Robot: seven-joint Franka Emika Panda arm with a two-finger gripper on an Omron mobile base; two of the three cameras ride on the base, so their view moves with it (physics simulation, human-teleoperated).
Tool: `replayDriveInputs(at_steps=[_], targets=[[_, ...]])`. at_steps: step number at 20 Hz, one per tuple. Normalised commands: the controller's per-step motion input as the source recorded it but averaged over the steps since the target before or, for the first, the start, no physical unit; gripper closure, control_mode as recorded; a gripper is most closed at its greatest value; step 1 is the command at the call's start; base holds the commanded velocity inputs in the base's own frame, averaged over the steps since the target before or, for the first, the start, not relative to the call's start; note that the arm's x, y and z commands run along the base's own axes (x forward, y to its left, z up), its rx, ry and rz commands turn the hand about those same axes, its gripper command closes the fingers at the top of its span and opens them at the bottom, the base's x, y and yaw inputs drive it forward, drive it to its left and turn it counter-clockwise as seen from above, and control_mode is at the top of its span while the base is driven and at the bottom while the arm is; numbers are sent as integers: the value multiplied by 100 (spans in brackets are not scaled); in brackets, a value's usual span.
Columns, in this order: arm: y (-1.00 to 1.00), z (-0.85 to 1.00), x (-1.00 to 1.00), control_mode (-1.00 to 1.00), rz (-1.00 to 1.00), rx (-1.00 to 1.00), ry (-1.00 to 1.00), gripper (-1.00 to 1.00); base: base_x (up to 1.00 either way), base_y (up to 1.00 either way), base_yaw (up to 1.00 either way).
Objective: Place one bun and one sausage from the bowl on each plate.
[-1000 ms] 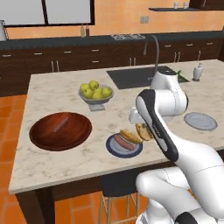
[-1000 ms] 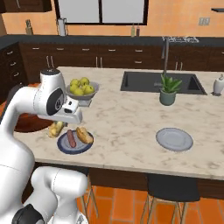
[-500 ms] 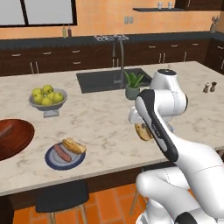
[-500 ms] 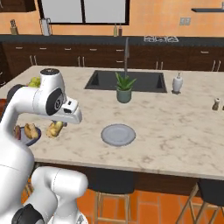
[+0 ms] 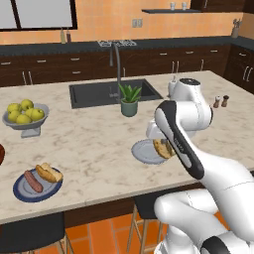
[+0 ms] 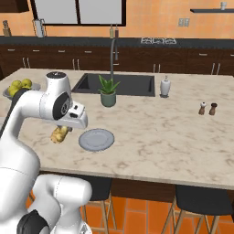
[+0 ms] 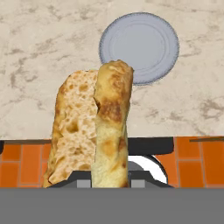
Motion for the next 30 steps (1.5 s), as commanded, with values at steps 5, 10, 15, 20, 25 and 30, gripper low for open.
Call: replayDriveInputs(at_steps=[5, 10, 15, 20, 25, 30], targets=[[-27, -6, 98, -100, 19, 0, 24, 100, 0, 0, 0], [-80, -78, 100, -100, 21, -7, 12, 100, 0, 0, 0], [-22, -94, 64, -100, 2, -24, -1, 100, 0, 0, 0], [2, -36, 69, -100, 0, -5, 0, 100, 0, 0, 0], [0, -46, 58, -100, 0, 0, -2, 100, 0, 0, 0], [0, -33, 7, -100, 0, 0, -1, -100, 0, 0, 0]])
